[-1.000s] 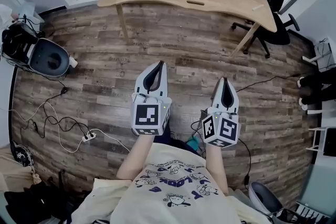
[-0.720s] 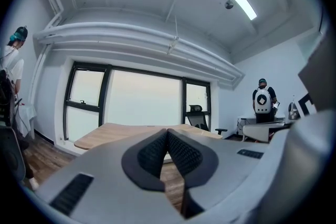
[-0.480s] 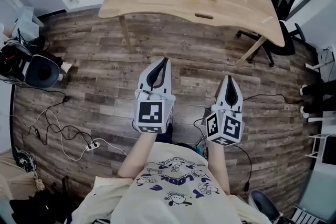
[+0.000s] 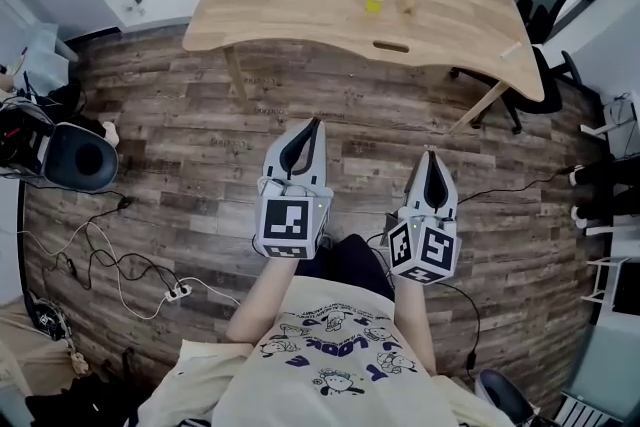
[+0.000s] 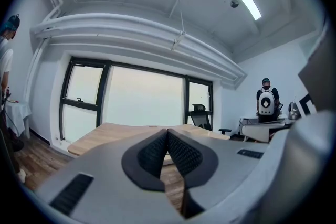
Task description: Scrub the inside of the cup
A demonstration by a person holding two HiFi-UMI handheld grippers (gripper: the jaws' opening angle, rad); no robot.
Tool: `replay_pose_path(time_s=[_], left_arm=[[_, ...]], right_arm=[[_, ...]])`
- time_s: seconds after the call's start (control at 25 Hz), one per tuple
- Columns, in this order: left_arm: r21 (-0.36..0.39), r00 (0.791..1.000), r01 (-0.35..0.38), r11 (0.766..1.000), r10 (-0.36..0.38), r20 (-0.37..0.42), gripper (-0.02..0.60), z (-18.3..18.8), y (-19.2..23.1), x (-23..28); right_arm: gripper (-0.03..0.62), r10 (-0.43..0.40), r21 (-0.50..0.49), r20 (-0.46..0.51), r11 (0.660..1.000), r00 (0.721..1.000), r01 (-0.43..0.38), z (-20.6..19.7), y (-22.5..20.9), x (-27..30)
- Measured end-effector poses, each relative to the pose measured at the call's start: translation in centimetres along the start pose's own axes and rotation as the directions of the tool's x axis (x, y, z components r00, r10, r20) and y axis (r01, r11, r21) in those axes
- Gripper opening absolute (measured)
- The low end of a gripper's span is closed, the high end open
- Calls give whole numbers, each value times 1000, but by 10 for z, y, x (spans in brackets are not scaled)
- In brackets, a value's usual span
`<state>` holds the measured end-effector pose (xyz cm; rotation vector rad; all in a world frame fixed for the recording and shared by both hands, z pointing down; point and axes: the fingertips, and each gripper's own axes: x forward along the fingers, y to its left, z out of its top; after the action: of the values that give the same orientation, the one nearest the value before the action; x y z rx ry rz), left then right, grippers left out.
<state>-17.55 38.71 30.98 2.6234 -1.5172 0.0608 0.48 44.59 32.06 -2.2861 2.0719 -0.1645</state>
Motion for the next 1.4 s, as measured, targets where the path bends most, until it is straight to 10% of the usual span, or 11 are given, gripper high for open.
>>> replay_pose_path(time_s=[1.4], left_arm=[[12, 994, -104, 995, 104, -23, 3, 19, 8, 215]], right_arm=[[18, 118, 29, -25, 993, 993, -118, 16, -79, 227]])
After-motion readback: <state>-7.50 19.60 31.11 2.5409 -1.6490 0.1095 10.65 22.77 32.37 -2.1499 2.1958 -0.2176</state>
